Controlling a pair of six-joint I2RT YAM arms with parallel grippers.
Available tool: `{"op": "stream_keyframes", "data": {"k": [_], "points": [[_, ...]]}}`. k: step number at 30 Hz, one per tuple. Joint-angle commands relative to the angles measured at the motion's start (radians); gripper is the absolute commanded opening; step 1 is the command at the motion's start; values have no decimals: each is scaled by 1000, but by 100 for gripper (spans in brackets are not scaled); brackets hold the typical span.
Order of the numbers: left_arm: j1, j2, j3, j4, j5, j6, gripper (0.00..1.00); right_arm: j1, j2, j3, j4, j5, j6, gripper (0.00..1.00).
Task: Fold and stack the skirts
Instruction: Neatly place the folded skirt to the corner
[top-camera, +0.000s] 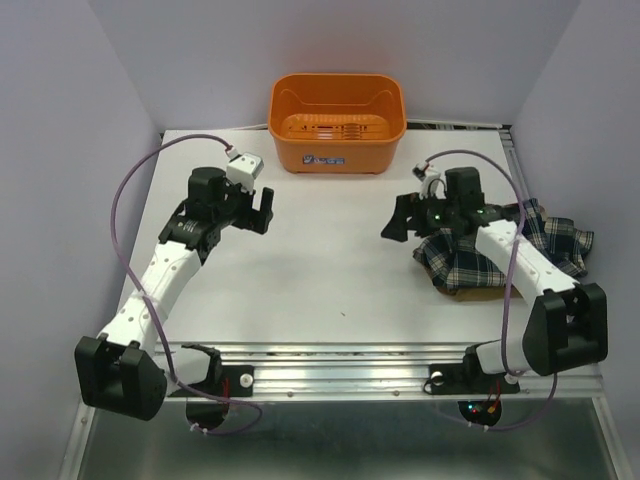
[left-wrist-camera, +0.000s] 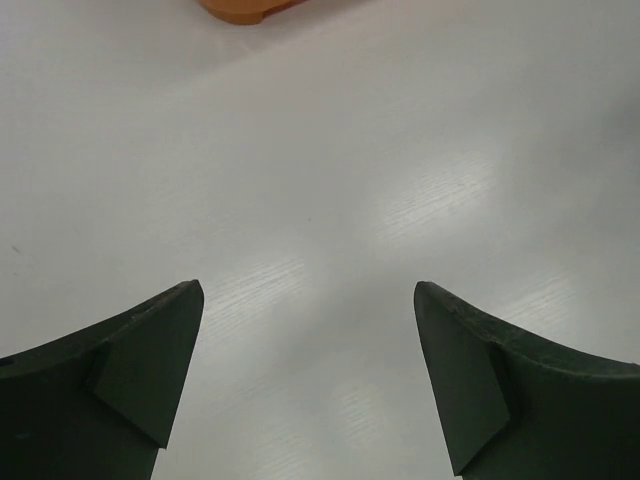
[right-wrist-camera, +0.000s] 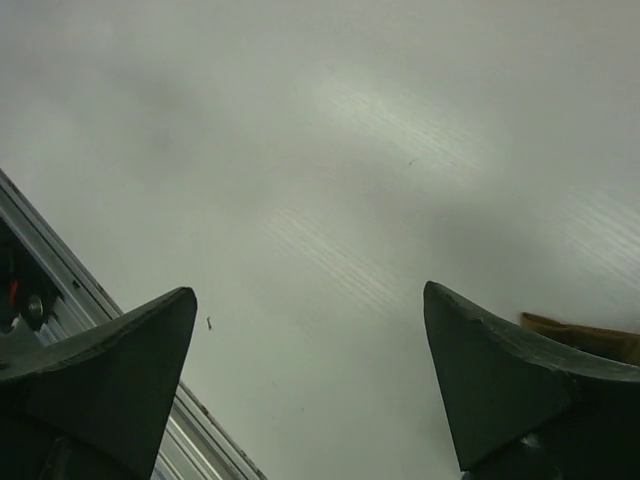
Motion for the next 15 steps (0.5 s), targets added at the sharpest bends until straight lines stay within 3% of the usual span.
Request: {"op": "stream_keyframes", "data": {"k": [1,7,15], "points": [[1,-109,-114,-4,-89,127,98,120,-4,-94,152,89,37,100],[-1,-174,-243,21,-129,121,99,208,-51,-232,183,138,-34,100],[-2,-177,-237,13,-91,141,99,208,-117,-272,180,130,-39,100]]}}
